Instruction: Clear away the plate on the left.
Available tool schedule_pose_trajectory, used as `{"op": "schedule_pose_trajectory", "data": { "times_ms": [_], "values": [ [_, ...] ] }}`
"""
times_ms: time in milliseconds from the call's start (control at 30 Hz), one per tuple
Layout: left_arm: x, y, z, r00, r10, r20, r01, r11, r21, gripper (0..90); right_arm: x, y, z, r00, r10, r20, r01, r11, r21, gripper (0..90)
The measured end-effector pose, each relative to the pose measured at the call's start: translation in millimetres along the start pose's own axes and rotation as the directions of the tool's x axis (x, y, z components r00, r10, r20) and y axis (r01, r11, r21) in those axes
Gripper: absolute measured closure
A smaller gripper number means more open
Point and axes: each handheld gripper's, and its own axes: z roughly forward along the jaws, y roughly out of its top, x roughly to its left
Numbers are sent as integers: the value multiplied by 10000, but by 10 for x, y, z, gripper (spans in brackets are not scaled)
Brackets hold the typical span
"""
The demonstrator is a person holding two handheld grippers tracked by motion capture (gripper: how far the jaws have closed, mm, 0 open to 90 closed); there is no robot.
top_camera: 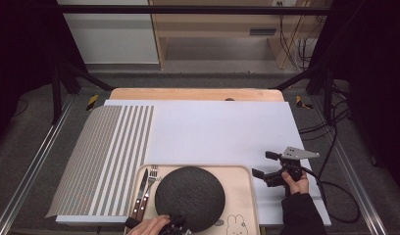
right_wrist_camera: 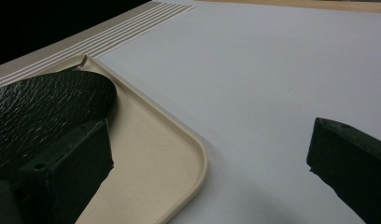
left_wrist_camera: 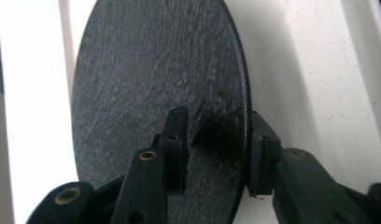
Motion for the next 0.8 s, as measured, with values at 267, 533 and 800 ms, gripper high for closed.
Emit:
{"op": "schedule_pose_trajectory", "data": {
  "times_ms": [267, 533, 800],
  "values": [
    [5, -20, 83, 9966, -661, 487, 653, 9977, 188, 536, 1, 1, -3, 10000, 8, -3, -8, 10000, -10, 3],
    [33, -31, 113, 9905, -1320, 372, 1311, 9910, 254, 385, 1, 0, -1, 10000, 7, -16, -7, 10000, -16, 4],
    [102, -79, 134, 9702, -2353, 580, 2334, 9717, 375, 255, 1, 0, -2, 10000, 28, 11, -28, 10000, -9, 4]
  ]
}}
